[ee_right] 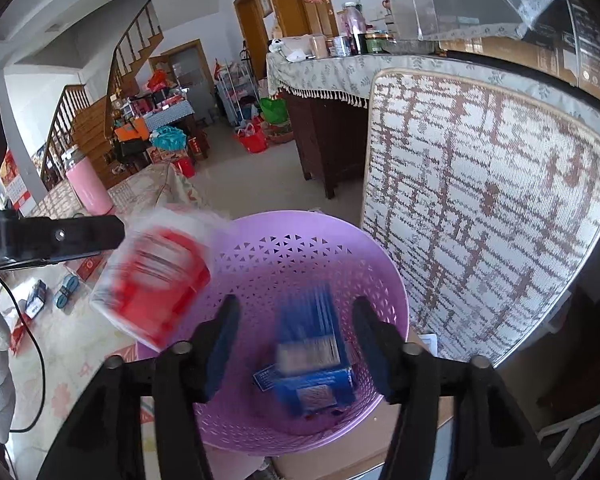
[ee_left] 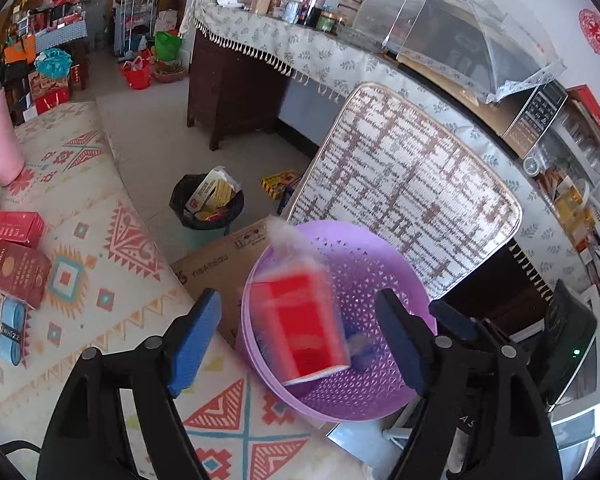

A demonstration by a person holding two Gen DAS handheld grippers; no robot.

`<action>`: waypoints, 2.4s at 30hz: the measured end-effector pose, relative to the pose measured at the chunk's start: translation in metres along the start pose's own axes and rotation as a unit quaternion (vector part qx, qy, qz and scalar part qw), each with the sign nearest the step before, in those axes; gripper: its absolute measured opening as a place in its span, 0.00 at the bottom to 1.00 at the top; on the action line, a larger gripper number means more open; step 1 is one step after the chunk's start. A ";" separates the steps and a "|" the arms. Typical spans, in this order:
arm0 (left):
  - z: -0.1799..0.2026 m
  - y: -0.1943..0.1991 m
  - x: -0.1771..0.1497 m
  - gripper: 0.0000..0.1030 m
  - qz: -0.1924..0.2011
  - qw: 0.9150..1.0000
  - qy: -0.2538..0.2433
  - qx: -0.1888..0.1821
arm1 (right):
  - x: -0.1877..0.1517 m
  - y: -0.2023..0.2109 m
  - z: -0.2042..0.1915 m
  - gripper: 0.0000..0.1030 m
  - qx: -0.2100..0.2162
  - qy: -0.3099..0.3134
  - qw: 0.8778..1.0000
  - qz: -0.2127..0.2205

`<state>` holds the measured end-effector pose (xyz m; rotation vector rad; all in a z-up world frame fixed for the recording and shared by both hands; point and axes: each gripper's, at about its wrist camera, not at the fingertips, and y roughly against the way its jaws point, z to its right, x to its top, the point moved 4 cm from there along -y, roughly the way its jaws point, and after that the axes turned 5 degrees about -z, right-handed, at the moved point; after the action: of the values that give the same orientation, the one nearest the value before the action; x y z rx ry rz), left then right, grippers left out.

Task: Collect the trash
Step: 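Withdraw both open tools from the basket toward the table, then grasp the clear plastic bag with the left tool while the right tool grasps the red plastic bag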

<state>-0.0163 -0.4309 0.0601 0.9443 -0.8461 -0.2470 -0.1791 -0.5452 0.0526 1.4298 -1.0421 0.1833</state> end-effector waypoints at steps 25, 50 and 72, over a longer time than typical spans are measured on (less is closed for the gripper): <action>-0.161 0.148 -0.147 0.77 0.062 0.975 0.068 0.204 | -0.041 0.013 -0.119 0.71 0.082 0.080 0.993 -0.027; -0.377 0.173 -0.161 0.12 0.025 0.946 0.234 0.221 | -0.084 -0.013 -0.269 0.71 0.138 0.174 0.970 -0.097; -0.385 0.248 -0.221 0.12 0.149 0.918 0.303 0.209 | -0.101 -0.108 -0.476 0.71 0.246 0.226 0.923 -0.192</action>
<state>0.0787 0.0677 0.0237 1.1833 -0.4540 0.4959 0.0605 -0.1116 -0.0007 1.8969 -0.3278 0.4878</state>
